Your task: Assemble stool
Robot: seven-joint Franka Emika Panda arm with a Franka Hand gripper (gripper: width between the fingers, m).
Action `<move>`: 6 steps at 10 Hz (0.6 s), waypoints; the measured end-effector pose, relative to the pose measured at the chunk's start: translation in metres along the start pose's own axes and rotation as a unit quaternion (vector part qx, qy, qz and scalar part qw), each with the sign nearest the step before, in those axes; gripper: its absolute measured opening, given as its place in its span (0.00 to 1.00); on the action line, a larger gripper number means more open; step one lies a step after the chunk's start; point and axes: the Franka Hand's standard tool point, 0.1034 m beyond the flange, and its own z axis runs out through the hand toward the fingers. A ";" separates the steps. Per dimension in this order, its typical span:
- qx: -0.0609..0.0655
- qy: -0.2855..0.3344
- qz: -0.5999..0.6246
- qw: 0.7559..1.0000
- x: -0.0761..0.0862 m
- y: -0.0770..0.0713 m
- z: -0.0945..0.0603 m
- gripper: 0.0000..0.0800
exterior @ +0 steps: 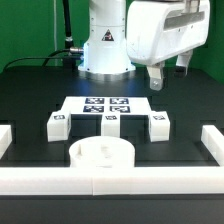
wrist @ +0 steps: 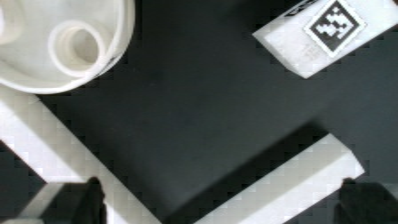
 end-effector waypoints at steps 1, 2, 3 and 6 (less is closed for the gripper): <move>0.000 0.000 0.000 1.000 0.000 0.000 0.000 0.81; 0.000 0.000 0.000 1.000 0.000 0.000 0.000 0.81; 0.000 0.000 0.000 1.000 0.000 0.000 0.001 0.81; -0.001 -0.002 -0.033 0.999 -0.015 0.013 0.008 0.81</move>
Offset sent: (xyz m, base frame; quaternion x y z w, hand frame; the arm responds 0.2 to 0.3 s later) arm 0.0000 0.0000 0.0000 0.0000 0.0000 0.0000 1.0000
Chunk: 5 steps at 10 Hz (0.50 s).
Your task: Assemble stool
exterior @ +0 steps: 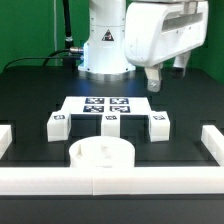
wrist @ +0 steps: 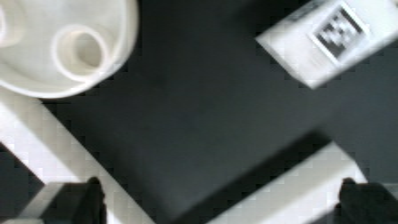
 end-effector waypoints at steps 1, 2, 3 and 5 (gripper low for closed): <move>-0.002 0.000 -0.004 1.000 -0.012 0.011 0.009 0.81; -0.007 0.004 -0.013 1.000 -0.020 0.019 0.021 0.81; -0.006 0.004 -0.023 1.000 -0.028 0.026 0.032 0.81; -0.005 0.004 -0.020 1.000 -0.031 0.029 0.037 0.81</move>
Offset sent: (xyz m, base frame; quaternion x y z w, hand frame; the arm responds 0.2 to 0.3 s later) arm 0.0181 -0.0216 -0.0261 -0.0067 0.0455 -0.0330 0.9984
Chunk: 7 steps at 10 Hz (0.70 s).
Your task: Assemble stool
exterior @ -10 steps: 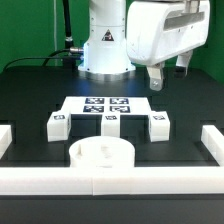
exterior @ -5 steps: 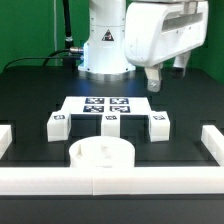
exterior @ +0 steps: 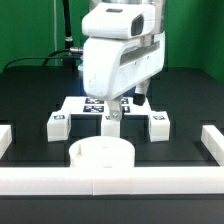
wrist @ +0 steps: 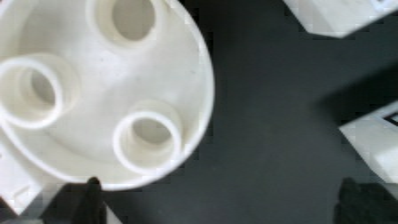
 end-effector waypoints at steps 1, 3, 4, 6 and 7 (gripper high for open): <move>0.001 0.000 0.000 1.000 -0.001 0.000 0.001 0.81; -0.001 0.001 -0.008 1.000 -0.003 0.001 0.006 0.81; -0.002 0.003 -0.012 1.000 -0.011 0.002 0.020 0.81; 0.003 0.003 -0.006 1.000 -0.017 0.001 0.040 0.81; 0.005 0.003 -0.006 1.000 -0.018 0.000 0.047 0.81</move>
Offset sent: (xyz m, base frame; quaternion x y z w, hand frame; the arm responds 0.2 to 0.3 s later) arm -0.0076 -0.0184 -0.0412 -0.0028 0.0317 -0.0326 0.9990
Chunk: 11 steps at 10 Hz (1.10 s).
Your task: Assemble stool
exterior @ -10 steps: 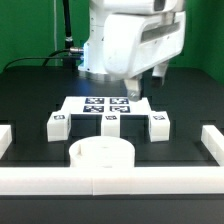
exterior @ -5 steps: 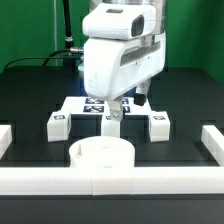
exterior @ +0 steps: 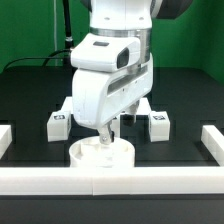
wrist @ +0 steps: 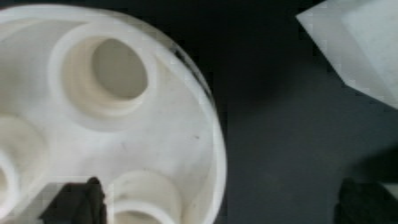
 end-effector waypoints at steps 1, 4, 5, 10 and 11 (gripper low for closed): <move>0.003 -0.001 0.000 1.000 -0.001 -0.002 0.006 0.81; 0.010 -0.004 0.000 1.000 -0.003 -0.006 0.016 0.81; 0.013 -0.006 0.001 1.000 -0.005 -0.008 0.020 0.81; 0.009 -0.002 0.003 1.000 -0.005 -0.006 0.022 0.49; 0.009 -0.002 0.003 1.000 -0.005 -0.006 0.023 0.31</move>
Offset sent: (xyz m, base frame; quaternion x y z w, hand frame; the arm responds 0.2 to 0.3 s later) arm -0.0014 -0.0010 -0.0102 -0.0027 0.0080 -0.0035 1.0000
